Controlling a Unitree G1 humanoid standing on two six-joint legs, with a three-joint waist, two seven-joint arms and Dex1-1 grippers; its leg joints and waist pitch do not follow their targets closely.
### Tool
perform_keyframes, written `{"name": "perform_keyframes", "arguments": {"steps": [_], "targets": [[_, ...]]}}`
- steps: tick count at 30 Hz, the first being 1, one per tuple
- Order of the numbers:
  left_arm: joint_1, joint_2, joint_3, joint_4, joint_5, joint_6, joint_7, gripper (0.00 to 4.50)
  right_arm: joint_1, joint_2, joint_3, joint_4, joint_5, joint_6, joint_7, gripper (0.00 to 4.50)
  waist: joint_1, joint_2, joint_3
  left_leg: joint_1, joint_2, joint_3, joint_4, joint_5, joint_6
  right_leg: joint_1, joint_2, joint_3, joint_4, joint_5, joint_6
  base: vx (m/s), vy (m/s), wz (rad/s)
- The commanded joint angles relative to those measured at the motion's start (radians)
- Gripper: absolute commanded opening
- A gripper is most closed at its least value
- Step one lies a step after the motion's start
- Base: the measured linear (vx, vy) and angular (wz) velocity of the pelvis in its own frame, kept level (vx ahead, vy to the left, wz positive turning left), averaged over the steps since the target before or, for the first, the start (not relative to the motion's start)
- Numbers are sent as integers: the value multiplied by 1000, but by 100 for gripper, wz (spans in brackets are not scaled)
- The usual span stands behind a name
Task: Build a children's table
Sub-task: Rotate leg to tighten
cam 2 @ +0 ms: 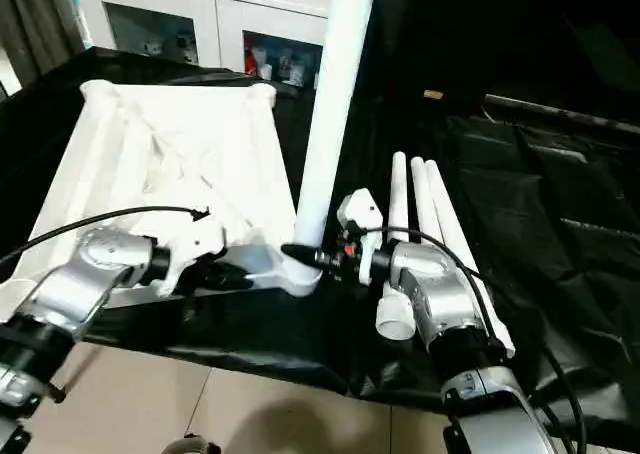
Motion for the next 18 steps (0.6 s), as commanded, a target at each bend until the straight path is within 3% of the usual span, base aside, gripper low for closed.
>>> {"name": "perform_keyframes", "arguments": {"steps": [1, 11, 15, 18], "targets": [[-15, -9, 15, -74, -73, -45, -58, 0, 79, -35, 70, 111, -67, 39, 24, 189, -4, 13, -48, 41, 41, -26, -83, -390, -52, 6, -71, 40, -96, -273, -188, 0, 0, 0], [-26, -14, 29, -52, -60, -46, -50, 0, 72, -18, 47, 172, -89, -9, -22, 189, -5, 12, -45, 46, 40, -30, -87, -449, -64, 2, -75, 41, -105, -338, -182, 0, 0, 0], [-35, -26, 38, -41, -52, -27, -20, 0, 32, 8, -5, 233, -88, -17, -172, 189, -13, 11, -41, 47, 39, -35, -91, -493, -80, -1, -76, 40, -110, -404, -172, 0, 0, 0], [-51, -42, 50, -25, -40, -1, 27, 0, -1, 30, -36, 274, -87, -22, -284, 189, -28, 9, -40, 46, 37, -44, -94, -542, -101, -4, -79, 36, -117, -491, -148, 0, 0, 0]]}}
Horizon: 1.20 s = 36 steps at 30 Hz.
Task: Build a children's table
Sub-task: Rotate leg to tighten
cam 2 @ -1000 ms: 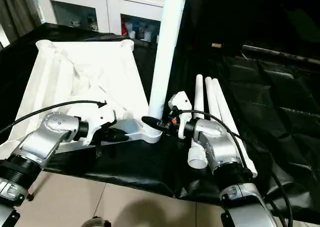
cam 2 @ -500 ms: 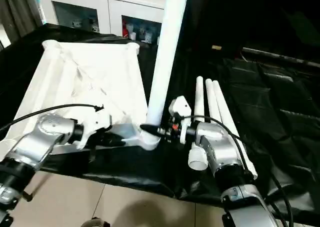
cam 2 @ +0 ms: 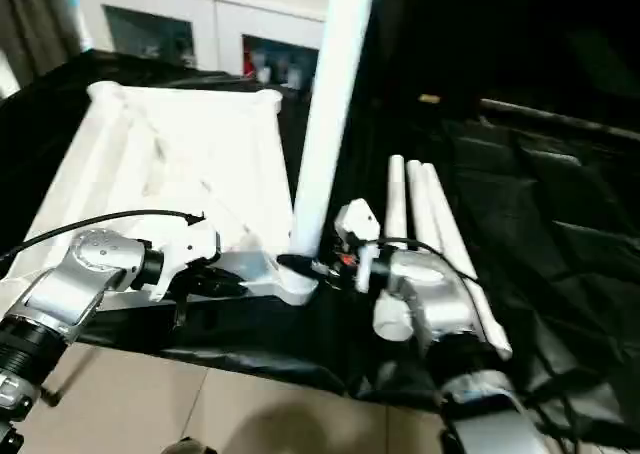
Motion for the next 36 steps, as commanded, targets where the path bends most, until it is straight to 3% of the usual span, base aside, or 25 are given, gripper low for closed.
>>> {"name": "perform_keyframes", "arguments": {"steps": [1, 7, 8, 10, 15, 16, 18, 22, 27, 28, 29, 36], "targets": [[-51, -33, 34, -49, -52, -22, -24, 0, 43, -34, -20, 154, -86, 51, -143, 189, -7, 17, -36, 36, 38, -41, -88, -551, -101, -5, -79, 38, -114, -497, -150, 0, 0, 0], [-74, -62, 50, -34, -35, 30, 63, 0, 11, 7, -28, 175, -104, 33, -262, 189, -14, 14, -36, 35, 37, -45, -89, -565, -103, -8, -79, 35, -119, -512, -139, 0, 0, 0], [-77, -65, 51, -34, -33, 34, 71, 0, 8, 13, -28, 176, -106, 34, -273, 189, -16, 9, -36, 32, 36, -45, -90, -563, -100, -6, -77, 34, -120, -505, -137, 0, 0, 0], [-81, -70, 52, -34, -30, 45, 87, 0, 1, 23, -28, 182, -107, 39, -296, 189, -16, 12, -35, 38, 37, -43, -90, -573, -97, -13, -76, 35, -121, -493, -143, 0, 0, 0], [-88, -80, 58, -45, -17, 84, 133, 0, -38, 57, -32, 230, -107, 48, -396, 189, -21, 10, -36, 33, 35, -42, -94, -559, -99, -11, -74, 35, -117, -458, -147, 0, 0, 0], [-88, -81, 59, -49, -16, 91, 138, 0, -45, 63, -37, 238, -104, 52, -414, 189, -20, 11, -35, 37, 35, -41, -91, -572, -98, -16, -73, 35, -120, -461, -144, 0, 0, 0], [-84, -87, 65, -81, -7, 144, 177, 0, -89, 99, -72, 290, -85, 74, -530, 189, -26, 6, -35, 39, 35, -40, -92, -578, -100, -17, -73, 34, -119, -455, -153, 0, 0, 0], [-77, -91, 65, -136, 21, 209, 242, 0, -140, 149, -121, 348, -63, 95, -694, 189, -42, 7, -34, 34, 34, -46, -98, -586, -114, -14, -70, 28, -118, -434, -144, 0, 0, 0], [-82, -109, 69, -175, 46, 284, 306, 0, -168, 193, -160, 374, -38, 97, -819, 189, -45, 4, -33, 42, 32, -40, -92, -594, -105, -25, -70, 34, -123, -417, -146, 0, 0, 0], [-84, -117, 70, -182, 54, 303, 326, 0, -174, 205, -167, 381, -33, 94, -851, 189, -47, -2, -33, 41, 33, -40, -93, -591, -106, -23, -70, 33, -121, -416, -145, 0, 0, 0], [-87, -127, 68, -194, 65, 326, 350, 0, -183, 223, -180, 390, -24, 92, -892, 189, -47, 0, -34, 38, 32, -41, -94, -581, -107, -20, -68, 31, -120, -410, -139, 0, 0, 0], [-76, -149, 18, -261, 114, 397, 403, 0, -204, 272, -161, 411, -58, 77, -974, 189, -49, -4, -38, 35, 30, -34, -90, -536, -98, -20, -62, 36, -113, -321, -136, 0, 0, 0]]}}
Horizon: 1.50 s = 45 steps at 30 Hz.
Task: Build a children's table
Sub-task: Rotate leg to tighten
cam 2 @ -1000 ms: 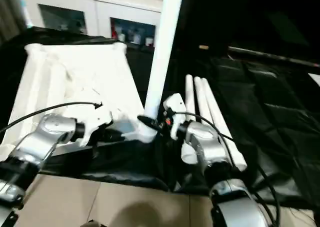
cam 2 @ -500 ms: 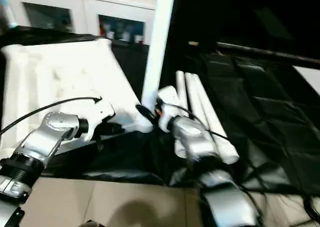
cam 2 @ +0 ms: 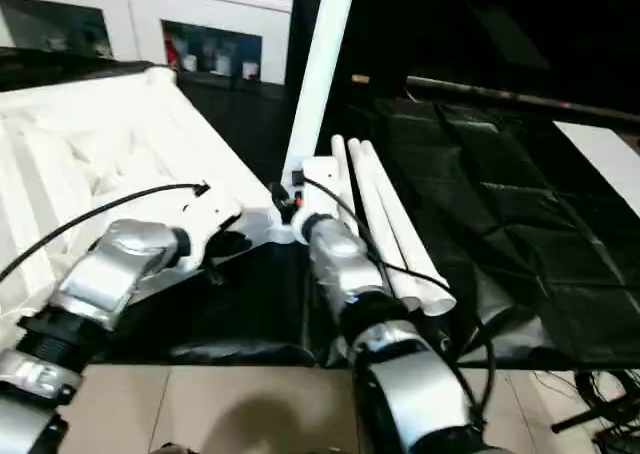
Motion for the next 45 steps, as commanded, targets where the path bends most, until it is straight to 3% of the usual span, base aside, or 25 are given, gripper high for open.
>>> {"name": "perform_keyframes", "arguments": {"steps": [1, 8, 9, 10, 11, 12, 14, 15, 18, 21, 25, 33, 34, 37, 39, 45], "targets": [[-21, -6, -16, -121, -4, 6, -7, 0, 51, -6, -47, 133, -8, 74, -91, 189, 3, 31, -49, 36, 30, -29, -86, -532, -96, 10, -60, 38, -86, -332, -118, 0, 0, 0], [-23, 2, -20, -120, 13, 25, 7, 0, 43, 9, -42, 146, -20, 67, -92, 189, 5, 32, -51, 32, 28, -26, -84, -505, -92, 12, -57, 39, -83, -309, -121, 0, 0, 0], [-22, 6, -18, -113, 19, 17, 8, 0, 41, 14, -40, 149, -21, 65, -91, 189, 6, 39, -51, 35, 28, -26, -83, -513, -94, 10, -57, 40, -85, -319, -120, 0, 0, 0], [-22, 6, -18, -113, 19, 17, 8, 0, 41, 14, -40, 149, -21, 65, -91, 189, 6, 37, -52, 33, 28, -26, -82, -508, -92, 11, -57, 40, -85, -320, -120, 0, 0, 0], [-20, 11, -19, -112, 20, 14, 9, 0, 38, 16, -37, 150, -24, 65, -90, 189, 9, 47, -51, 33, 28, -28, -84, -510, -95, 12, -58, 39, -84, -325, -121, 0, 0, 0], [-20, 15, -20, -112, 21, 11, 10, 0, 37, 18, -35, 151, -26, 64, -88, 189, 7, 44, -51, 32, 28, -27, -83, -514, -96, 10, -56, 39, -86, -328, -122, 0, 0, 0], [-16, 38, -30, -110, 26, -5, 2, 0, 31, 27, -28, 156, -32, 64, -87, 189, 11, 60, -51, 32, 27, -31, -84, -522, -103, 11, -57, 38, -84, -326, -125, 0, 0, 0], [-16, 38, -30, -110, 26, -5, 2, 0, 31, 27, -28, 156, -32, 64, -87, 189, 8, 57, -51, 30, 27, -31, -85, -524, -104, 12, -55, 37, -85, -315, -127, 0, 0, 0], [-18, 52, -33, -96, 27, -18, -8, 0, 29, 37, -25, 161, -35, 69, -88, 189, 11, 71, -50, 33, 26, -32, -85, -537, -108, 12, -54, 37, -83, -312, -134, 0, 0, 0], [-21, 55, -34, -87, 27, -22, -13, 0, 32, 42, -20, 164, -40, 74, -91, 189, 11, 70, -51, 33, 26, -31, -85, -539, -108, 12, -54, 37, -84, -311, -138, 0, 0, 0], [-24, 53, -40, -83, 23, -25, -20, 0, 30, 41, -19, 168, -42, 75, -95, 189, 12, 77, -51, 34, 26, -32, -85, -535, -109, 13, -53, 37, -83, -303, -142, 0, 0, 0], [-30, 55, -39, -68, 13, -40, -22, 0, 17, 37, 0, 165, -56, 67, -30, 189, 10, 73, -50, 33, 27, -34, -86, -550, -111, 12, -54, 36, -84, -323, -142, 0, 0, 0], [-30, 54, -37, -65, 11, -43, -21, 0, 14, 37, 13, 158, -64, 56, 6, 224, 9, 71, -50, 34, 27, -33, -85, -551, -108, 11, -53, 36, -85, -325, -141, 0, 0, 0], [-31, 55, -34, -58, 9, -50, -20, 0, 8, 39, 6, 152, -55, 49, 14, 261, 8, 71, -50, 31, 27, -33, -85, -533, -107, 14, -55, 37, -83, -316, -144, 0, 0, 0], [-34, 55, -28, -51, 5, -57, -16, 0, -1, 38, -8, 147, -42, 41, 18, 268, 11, 72, -52, 36, 27, -30, -83, -526, -104, 11, -57, 39, -85, -304, -153, 0, 0, 0], [-38, 60, -23, -33, -2, -77, -12, 0, -21, 27, -32, 123, -17, -4, 92, 317, 21, 71, -55, 31, 28, -24, -82, -453, -94, 21, -54, 40, -73, -217, -168, 0, 0, 0]]}}
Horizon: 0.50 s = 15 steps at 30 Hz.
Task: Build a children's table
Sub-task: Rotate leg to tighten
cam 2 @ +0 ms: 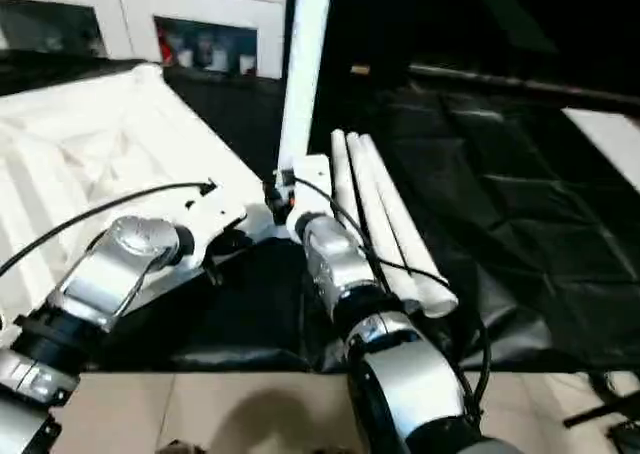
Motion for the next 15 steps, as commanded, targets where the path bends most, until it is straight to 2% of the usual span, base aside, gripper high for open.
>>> {"name": "perform_keyframes", "arguments": {"steps": [1, 2, 3, 4, 6, 9, 10, 11, 12, 15], "targets": [[-36, 14, 15, -12, 3, -45, 1, 0, 15, 9, -17, 23, 14, 0, 50, 329, 4, 40, -65, 30, 28, -19, -80, -434, -78, 29, -57, 41, -74, -238, -170, 0, 0, 0], [-36, 15, 15, -12, 3, -46, 1, 0, 15, 9, -17, 22, 14, -1, 52, 342, 6, 38, -67, 25, 27, -17, -79, -392, -70, 36, -57, 40, -68, -198, -178, 0, 0, 0], [-35, 15, 16, -10, 2, -51, 0, 0, 15, 6, -16, 14, 16, -7, 67, 351, 8, 38, -67, 24, 27, -16, -78, -375, -65, 37, -57, 40, -67, -187, -182, 0, 0, 0], [-36, 19, 22, 6, -1, -77, -4, 0, 22, -10, -11, -22, 23, -23, 143, 361, 9, 42, -67, 24, 27, -13, -75, -339, -53, 39, -57, 41, -64, -157, -192, 0, 0, 0], [-36, 19, 22, 6, -1, -77, -4, 0, 22, -10, -11, -22, 23, -23, 143, 381, 11, 43, -70, 20, 27, -12, -74, -296, -47, 46, -57, 41, -59, -112, -199, 0, 0, 0], [-37, 27, 29, 27, -12, -127, -21, 0, 65, -51, 27, -113, 24, -4, 279, 405, 12, 39, -74, 20, 25, -6, -65, -194, -16, 54, -53, 38, -45, 20, -228, 0, 0, 0], [-37, 27, 29, 27, -12, -127, -21, 0, 65, -51, 27, -113, 24, -4, 279, 416, 14, 40, -74, 20, 25, -6, -65, -183, -9, 55, -52, 38, -44, 33, -233, 0, 0, 0], [-37, 27, 29, 27, -12, -127, -21, 0, 65, -51, 27, -113, 24, -4, 279, 425, 14, 40, -73, 20, 25, -4, -64, -177, -2, 54, -53, 38, -43, 37, -241, 0, 0, 0], [-31, 37, 27, 35, -25, -173, -52, 0, 108, -92, 50, -188, 29, 37, 376, 425, 16, 35, -69, 20, 23, -4, -65, -189, 5, 57, -52, 38, -49, 7, -239, 0, 0, 0], [-22, 53, 22, 44, -42, -220, -92, 0, 176, -158, 84, -295, 24, 70, 516, 425, 25, 31, -68, 23, 28, -4, -65, -219, 8, 55, -57, 39, -55, -64, -220, 0, 0, 0]]}}
